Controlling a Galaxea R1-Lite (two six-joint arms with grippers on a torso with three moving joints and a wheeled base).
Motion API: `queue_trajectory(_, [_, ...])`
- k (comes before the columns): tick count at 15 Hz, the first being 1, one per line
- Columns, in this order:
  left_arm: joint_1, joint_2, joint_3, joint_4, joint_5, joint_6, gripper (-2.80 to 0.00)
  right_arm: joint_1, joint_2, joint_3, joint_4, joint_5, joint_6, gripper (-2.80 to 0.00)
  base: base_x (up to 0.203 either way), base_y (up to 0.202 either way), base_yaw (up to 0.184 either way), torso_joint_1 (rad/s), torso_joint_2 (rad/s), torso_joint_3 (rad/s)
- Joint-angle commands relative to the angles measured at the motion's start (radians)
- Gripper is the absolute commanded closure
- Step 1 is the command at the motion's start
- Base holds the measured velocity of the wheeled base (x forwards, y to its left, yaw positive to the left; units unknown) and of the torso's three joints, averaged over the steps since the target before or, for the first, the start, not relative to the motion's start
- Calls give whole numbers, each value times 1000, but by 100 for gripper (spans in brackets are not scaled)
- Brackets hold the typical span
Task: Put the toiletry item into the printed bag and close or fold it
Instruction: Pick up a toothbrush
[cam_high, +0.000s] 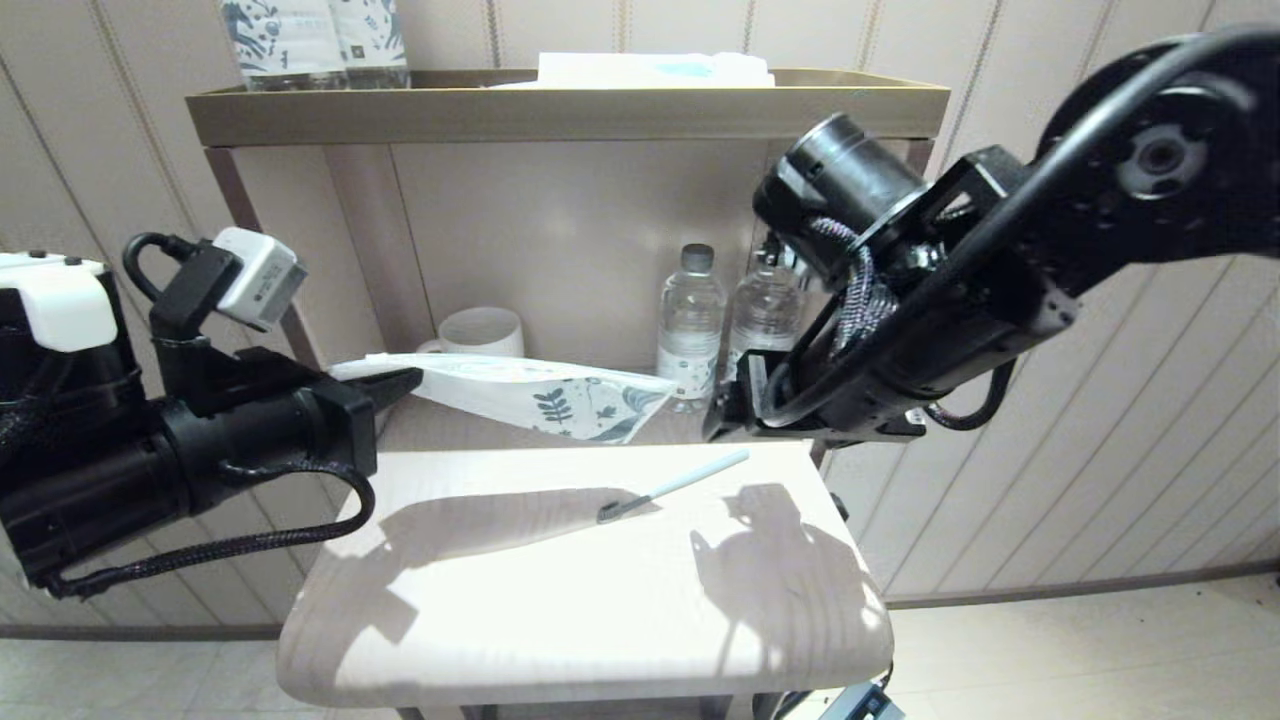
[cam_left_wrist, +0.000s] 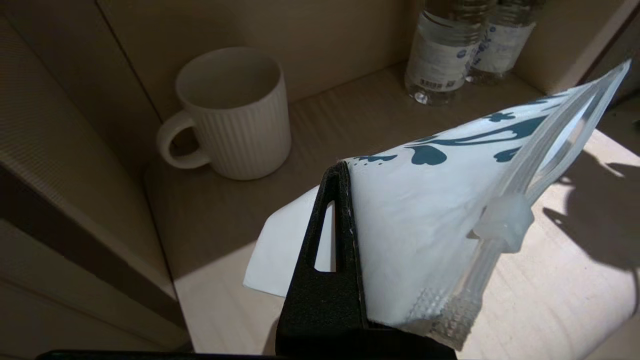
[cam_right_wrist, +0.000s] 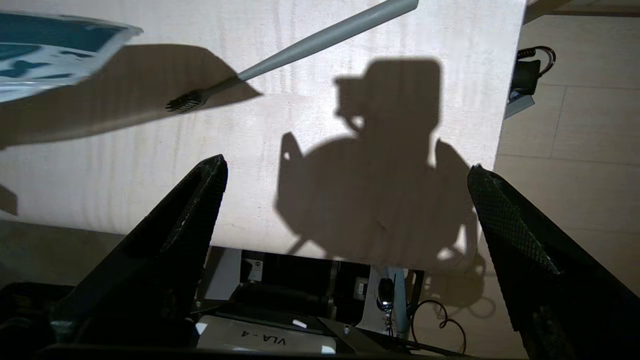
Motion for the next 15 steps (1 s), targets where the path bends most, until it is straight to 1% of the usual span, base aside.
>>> queue_trajectory(1, [7,-22,-1,0,-1,0,0,11,71,3,6,-7,4,-280,0,0,0,0,0,0])
queue_trajectory(5, [7,-26,5,-1,-6,0,0,14,150,-1,-1,-22,17,-280,0,0,0,0,0,0])
queue_trajectory(6, [7,-26,10,-3,-7,0,0,11,167,-5,-21,-24,25,-280,0,0,0,0,0,0])
queue_trajectory(11, [7,-28,27,-11,-12,2,0,5,207,-5,-59,-27,47,-280,0,0,0,0,0,0])
queue_trajectory(15, [7,-28,34,-12,-13,2,0,11,244,-5,-77,-90,92,-280,0,0,0,0,0,0])
